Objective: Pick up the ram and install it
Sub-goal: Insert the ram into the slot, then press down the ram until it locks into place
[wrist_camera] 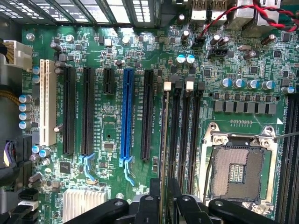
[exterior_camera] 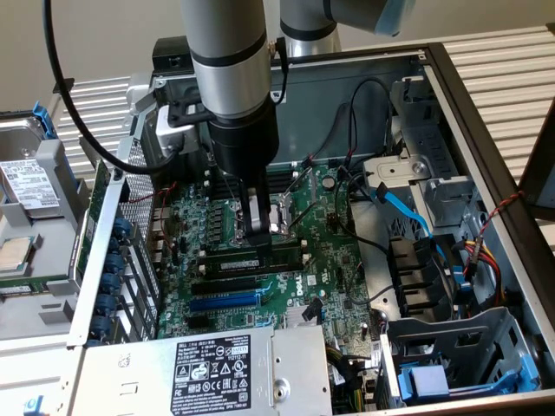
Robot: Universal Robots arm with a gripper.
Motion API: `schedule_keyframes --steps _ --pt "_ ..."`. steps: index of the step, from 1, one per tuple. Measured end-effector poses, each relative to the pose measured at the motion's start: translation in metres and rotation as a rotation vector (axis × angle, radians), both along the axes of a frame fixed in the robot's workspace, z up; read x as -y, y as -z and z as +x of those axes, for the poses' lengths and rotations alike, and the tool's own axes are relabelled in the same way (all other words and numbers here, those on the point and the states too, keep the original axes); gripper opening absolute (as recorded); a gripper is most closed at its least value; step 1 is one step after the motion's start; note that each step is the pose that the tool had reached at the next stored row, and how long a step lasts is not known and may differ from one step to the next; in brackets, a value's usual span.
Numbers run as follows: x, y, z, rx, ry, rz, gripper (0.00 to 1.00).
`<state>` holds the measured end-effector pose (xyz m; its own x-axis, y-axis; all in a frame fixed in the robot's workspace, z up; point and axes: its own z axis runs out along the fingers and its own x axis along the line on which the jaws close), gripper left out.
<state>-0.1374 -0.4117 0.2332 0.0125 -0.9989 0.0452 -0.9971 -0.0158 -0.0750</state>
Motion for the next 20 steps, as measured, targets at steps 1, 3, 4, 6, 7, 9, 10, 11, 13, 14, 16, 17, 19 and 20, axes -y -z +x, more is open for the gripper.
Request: schedule_keyframes --steps 1,3,4,6,7,9,10,11,13,14,16,17,19,20 --pt "0.0 -0.0001 0.0 0.0001 0.0 0.0002 0.22" --pt "0.0 -0.0001 0.0 0.0002 0.0 0.0003 0.22" --pt "0.0 -0.0002 -0.0001 0.0001 0.0 0.0001 0.22" --pt "0.0 -0.0002 -0.0002 0.0001 0.0 0.0002 0.22" --pt "0.0 -0.0003 -0.0002 0.0001 0.0 0.0002 0.22" --pt "0.0 -0.0004 -0.0003 0.0001 0.0 0.0002 0.22" --pt "0.0 -0.0009 -0.0005 -0.0001 0.0 -0.0001 0.22" --pt "0.0 -0.0013 -0.0005 -0.0007 0.0 -0.0002 0.22" --pt "0.0 -0.0022 -0.0006 -0.0019 0.0 0.0 0.22" --pt "0.0 -0.003 -0.0006 -0.0034 0.0 -0.0002 0.22" --pt "0.0 -0.0049 -0.0007 -0.0079 0.0 -0.0002 0.22" --pt "0.0 -0.0059 -0.0007 -0.0099 0.0 -0.0003 0.22" --pt "0.0 -0.0079 -0.0006 -0.0143 0.0 -0.0003 0.22" --pt "-0.0001 -0.0085 -0.0006 -0.0176 -0.001 -0.0002 0.22"
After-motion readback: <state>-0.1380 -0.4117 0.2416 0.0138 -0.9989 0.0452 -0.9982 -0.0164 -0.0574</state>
